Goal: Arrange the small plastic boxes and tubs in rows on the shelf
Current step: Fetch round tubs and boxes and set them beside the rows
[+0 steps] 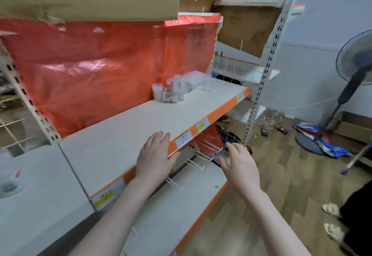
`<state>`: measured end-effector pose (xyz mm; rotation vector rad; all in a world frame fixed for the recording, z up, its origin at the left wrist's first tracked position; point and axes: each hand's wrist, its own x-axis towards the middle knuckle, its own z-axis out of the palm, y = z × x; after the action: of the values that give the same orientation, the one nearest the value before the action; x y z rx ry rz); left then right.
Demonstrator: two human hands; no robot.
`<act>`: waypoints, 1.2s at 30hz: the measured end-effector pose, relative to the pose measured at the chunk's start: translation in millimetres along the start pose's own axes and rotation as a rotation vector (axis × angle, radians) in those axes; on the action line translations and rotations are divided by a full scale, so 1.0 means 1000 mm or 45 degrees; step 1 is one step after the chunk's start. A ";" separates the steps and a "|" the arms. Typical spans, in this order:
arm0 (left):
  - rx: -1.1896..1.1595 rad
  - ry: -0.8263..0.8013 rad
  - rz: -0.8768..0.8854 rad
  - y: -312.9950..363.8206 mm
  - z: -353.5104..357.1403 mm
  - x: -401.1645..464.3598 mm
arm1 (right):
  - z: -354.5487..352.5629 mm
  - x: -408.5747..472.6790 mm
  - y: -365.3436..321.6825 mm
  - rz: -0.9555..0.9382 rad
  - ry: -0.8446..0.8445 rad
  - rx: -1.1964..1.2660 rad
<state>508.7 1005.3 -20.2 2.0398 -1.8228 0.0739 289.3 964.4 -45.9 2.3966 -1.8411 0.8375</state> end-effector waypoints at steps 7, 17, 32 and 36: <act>-0.010 0.029 -0.042 0.010 0.048 0.101 | 0.043 0.098 0.041 -0.039 -0.015 0.018; -0.059 0.052 -0.074 0.014 0.109 0.264 | 0.102 0.280 0.092 -0.026 -0.099 0.027; 0.045 0.161 -0.303 0.060 0.170 0.367 | 0.180 0.480 0.152 -0.572 -0.361 0.130; 0.092 0.175 -0.492 0.087 0.179 0.378 | 0.198 0.524 0.169 -0.830 -0.494 0.148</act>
<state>440.1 584.2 -48.0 2.3366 -1.3378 0.1678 305.3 379.5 -52.6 3.1059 -0.9420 0.4440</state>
